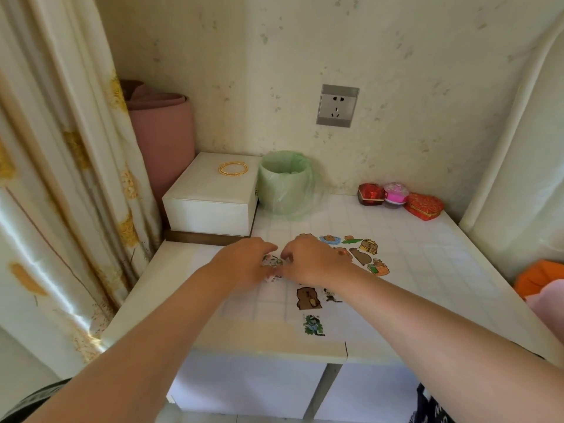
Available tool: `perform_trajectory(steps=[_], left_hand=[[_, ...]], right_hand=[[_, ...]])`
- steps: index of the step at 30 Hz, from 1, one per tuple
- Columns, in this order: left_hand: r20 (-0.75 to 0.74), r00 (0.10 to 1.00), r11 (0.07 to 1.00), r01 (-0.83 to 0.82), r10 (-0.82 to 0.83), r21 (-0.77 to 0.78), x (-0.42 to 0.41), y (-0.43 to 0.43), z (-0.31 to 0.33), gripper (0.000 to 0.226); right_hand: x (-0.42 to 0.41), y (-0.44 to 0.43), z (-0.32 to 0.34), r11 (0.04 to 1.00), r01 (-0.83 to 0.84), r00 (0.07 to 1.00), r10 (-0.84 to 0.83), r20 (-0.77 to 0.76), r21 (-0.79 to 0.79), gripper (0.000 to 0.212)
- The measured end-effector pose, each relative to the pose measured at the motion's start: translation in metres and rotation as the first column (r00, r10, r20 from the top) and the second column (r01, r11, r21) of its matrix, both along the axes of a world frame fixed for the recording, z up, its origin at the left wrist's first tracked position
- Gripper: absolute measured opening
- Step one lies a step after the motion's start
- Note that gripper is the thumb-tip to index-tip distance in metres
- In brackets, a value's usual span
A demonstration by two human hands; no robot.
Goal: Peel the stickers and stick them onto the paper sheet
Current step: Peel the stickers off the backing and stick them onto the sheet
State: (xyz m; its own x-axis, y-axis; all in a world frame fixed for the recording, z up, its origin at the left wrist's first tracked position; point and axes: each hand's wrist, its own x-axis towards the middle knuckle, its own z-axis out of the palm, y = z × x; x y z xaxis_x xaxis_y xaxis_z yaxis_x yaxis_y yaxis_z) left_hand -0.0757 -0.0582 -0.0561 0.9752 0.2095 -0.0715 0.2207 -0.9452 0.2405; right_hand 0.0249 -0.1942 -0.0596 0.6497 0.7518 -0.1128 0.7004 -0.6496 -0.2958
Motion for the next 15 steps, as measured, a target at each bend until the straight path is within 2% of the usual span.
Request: perform_trajectory(steps=[3,6,8,15], left_hand=[[-0.048,0.999,1.0,0.017,-0.017,-0.002,0.005,0.002,0.005,0.061],[-0.065,0.998,1.0,0.015,-0.016,-0.005,0.01,0.002,0.009,0.051],[-0.052,0.999,1.0,0.003,-0.003,0.007,0.013,0.001,0.01,0.042],[0.018,0.998,0.998,-0.056,0.056,-0.006,0.018,0.001,0.008,0.034]], right_hand=[[0.003,0.005,-0.002,1.0,0.021,1.0,-0.02,-0.023,0.017,0.052],[0.005,0.008,0.004,0.998,0.05,0.988,-0.042,-0.149,0.048,0.053],[0.008,0.007,0.007,0.993,0.076,0.974,-0.055,-0.221,0.09,0.048],[0.015,0.0,0.001,0.954,0.244,0.88,-0.142,-0.453,0.175,0.035]])
